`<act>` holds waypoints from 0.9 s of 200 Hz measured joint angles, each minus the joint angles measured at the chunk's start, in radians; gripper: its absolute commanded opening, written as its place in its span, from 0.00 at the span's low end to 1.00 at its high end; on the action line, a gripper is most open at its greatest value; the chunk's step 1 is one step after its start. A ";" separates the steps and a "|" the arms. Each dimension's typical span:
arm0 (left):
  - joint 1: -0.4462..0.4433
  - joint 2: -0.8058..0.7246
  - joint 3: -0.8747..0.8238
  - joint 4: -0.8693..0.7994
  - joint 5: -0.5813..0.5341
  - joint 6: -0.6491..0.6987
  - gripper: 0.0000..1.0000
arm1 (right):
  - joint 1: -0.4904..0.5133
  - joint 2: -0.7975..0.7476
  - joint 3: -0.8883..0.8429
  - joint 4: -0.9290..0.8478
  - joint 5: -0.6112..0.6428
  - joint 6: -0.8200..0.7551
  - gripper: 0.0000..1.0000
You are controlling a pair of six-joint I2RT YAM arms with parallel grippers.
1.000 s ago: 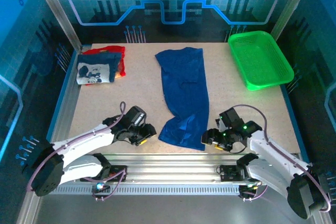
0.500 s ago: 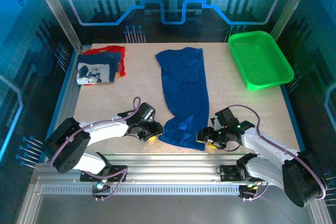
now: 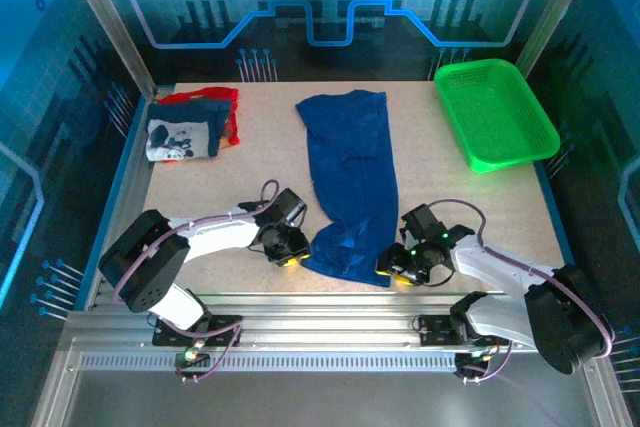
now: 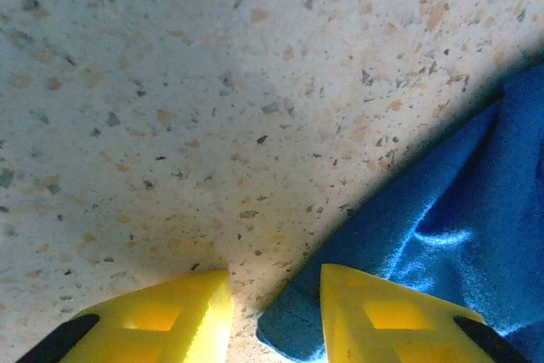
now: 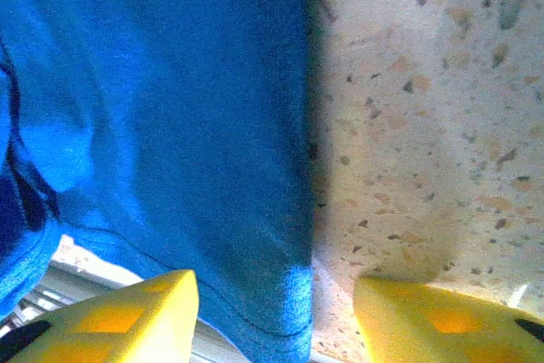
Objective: Fold and stack the t-shirts
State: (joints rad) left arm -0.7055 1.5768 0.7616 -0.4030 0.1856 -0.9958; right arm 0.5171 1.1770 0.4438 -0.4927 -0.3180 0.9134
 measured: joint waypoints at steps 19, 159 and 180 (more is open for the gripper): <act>-0.019 0.031 0.036 -0.017 -0.010 -0.008 0.24 | 0.007 0.048 0.031 -0.038 0.023 -0.002 0.29; -0.192 -0.259 -0.136 0.267 0.039 -0.083 0.00 | 0.072 -0.054 0.080 -0.108 -0.003 -0.043 0.00; -0.204 -0.373 -0.185 0.224 0.002 -0.114 0.00 | 0.072 -0.109 0.080 -0.152 -0.002 -0.042 0.00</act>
State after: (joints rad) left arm -0.9100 1.2034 0.5762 -0.1795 0.1879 -1.1103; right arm 0.5892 1.0679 0.5236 -0.6445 -0.3202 0.8715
